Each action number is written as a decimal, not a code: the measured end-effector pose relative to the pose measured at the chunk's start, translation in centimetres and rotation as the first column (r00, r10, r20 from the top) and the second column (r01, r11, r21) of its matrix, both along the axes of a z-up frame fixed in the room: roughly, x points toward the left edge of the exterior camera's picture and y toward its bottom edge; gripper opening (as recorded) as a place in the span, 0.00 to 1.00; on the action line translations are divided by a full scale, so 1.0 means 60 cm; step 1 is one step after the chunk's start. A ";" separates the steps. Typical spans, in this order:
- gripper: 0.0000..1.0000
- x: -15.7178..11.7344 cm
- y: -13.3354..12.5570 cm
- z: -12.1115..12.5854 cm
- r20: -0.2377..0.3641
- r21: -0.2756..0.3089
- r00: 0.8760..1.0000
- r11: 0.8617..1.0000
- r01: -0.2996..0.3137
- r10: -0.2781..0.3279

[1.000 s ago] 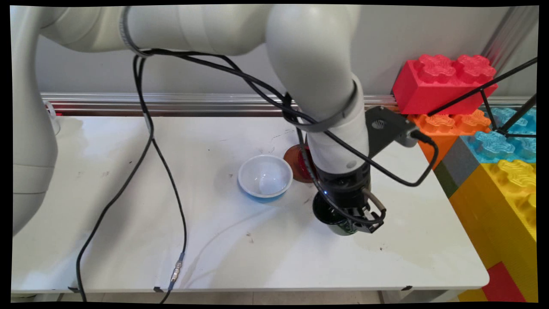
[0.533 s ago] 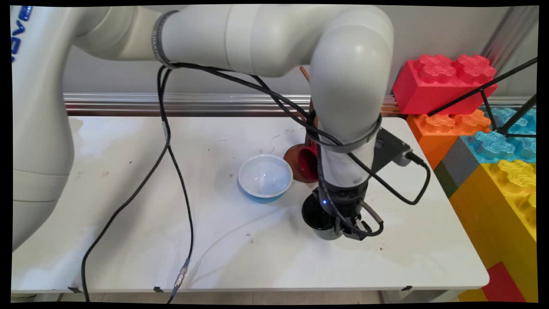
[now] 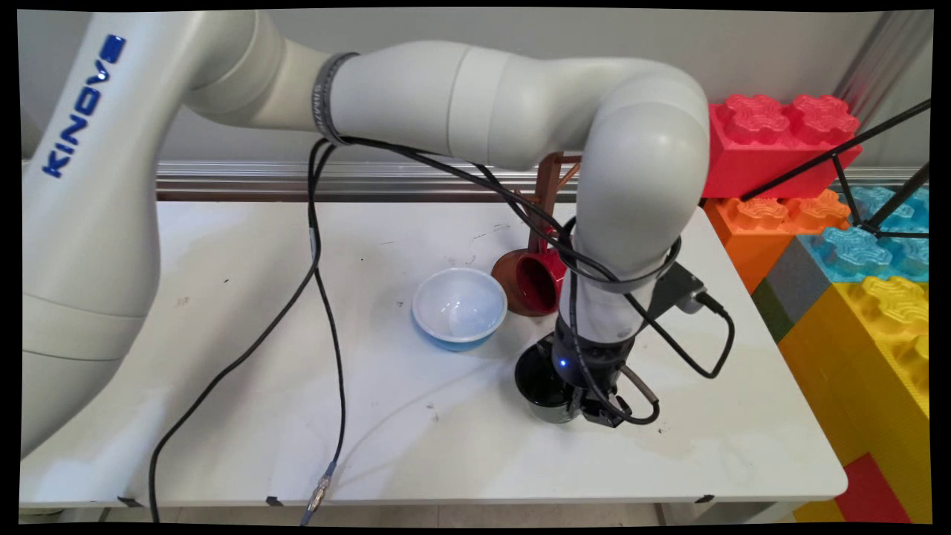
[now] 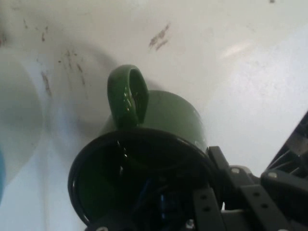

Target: Place the picked object on the table

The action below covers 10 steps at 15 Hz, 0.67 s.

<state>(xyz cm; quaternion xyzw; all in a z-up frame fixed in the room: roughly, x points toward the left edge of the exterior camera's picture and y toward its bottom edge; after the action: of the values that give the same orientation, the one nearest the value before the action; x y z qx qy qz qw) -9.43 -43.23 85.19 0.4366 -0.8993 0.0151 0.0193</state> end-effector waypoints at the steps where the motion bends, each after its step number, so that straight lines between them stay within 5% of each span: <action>1: 0.00 -0.003 -0.002 -0.007 0.009 0.004 1.000 1.000 -0.001 0.001; 10: 0.00 -0.018 -0.017 -0.049 0.057 0.030 0.998 0.999 -0.012 0.010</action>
<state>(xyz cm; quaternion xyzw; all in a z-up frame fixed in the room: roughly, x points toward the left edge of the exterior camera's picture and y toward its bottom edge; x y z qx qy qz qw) -10.51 -44.26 82.22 0.4411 -0.8973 0.0139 -0.0131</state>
